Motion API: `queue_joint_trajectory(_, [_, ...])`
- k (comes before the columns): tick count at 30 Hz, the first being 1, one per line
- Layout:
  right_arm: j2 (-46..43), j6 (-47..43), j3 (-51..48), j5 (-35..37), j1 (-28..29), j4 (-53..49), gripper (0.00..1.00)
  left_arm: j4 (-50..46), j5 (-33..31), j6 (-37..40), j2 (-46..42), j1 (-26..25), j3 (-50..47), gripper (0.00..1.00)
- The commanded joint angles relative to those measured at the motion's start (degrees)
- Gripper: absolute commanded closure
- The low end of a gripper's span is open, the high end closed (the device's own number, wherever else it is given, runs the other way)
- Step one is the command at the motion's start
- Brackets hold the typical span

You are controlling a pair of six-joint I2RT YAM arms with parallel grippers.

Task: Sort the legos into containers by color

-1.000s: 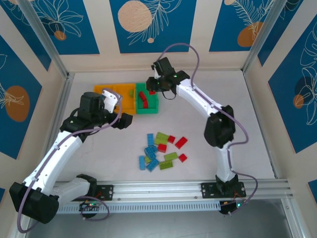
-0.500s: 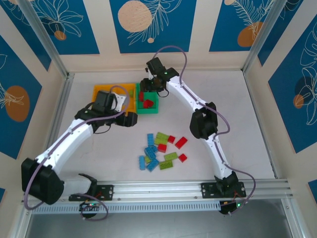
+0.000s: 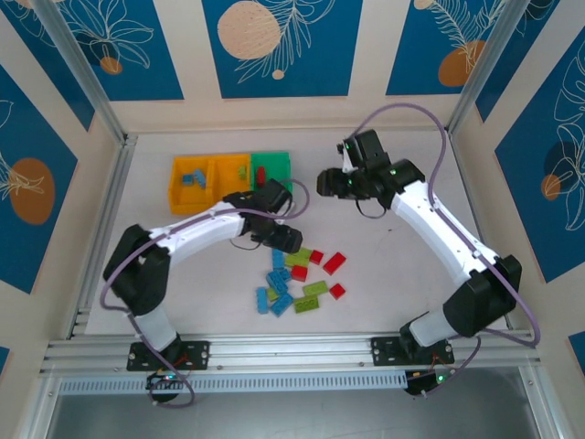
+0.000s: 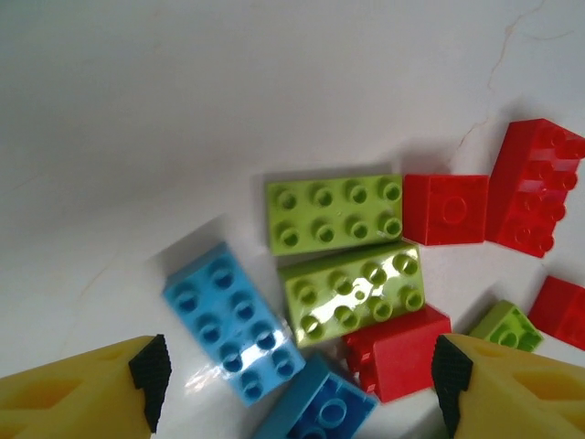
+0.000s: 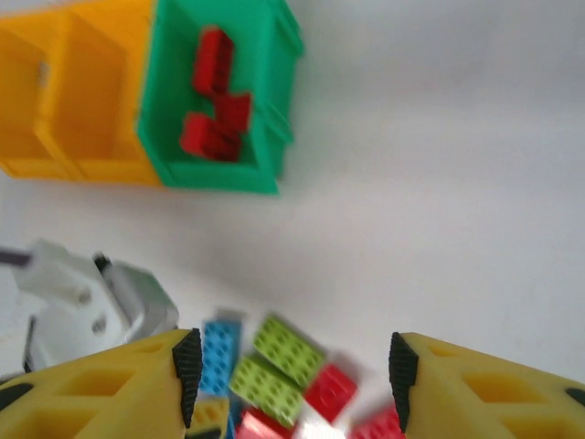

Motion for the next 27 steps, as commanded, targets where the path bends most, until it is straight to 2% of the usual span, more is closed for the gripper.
queue_joint_trajectory(1, [-2.0,2.9,-6.0,0.7,-1.8,-1.5,0.40,-2.9,-2.5,2.5,4.5,-1.8,5.3,0.24])
queue_joint_trajectory(4, [-3.1,3.4,-7.5,0.2,-2.9,-2.4,0.40,-5.7,-1.9,6.5,9.2,-2.3,9.2,0.26])
queue_joint_trajectory(8, [-3.0,3.2,-6.9,0.1,-3.2,-2.5,0.40,-9.4,-5.7,11.1,13.5,-2.4,12.7,0.27])
queue_joint_trajectory(13, [-1.3,3.0,-5.6,-0.9,-3.3,-2.5,0.40,-10.5,-5.0,13.2,18.6,-2.1,15.1,0.29])
queue_joint_trajectory(17, [-0.8,3.1,-5.0,-1.2,-3.2,-3.0,0.40,-8.7,-8.6,10.8,19.2,-0.9,13.5,0.34])
queue_joint_trajectory(21, [-1.4,3.1,-5.3,-1.2,-3.2,-3.1,0.40,-4.6,-11.4,6.7,16.5,2.4,8.2,0.35])
queue_joint_trajectory(27, [-1.3,3.0,-5.3,-1.3,-3.2,-3.3,0.39,0.2,-11.5,-0.9,10.1,8.2,1.2,0.35])
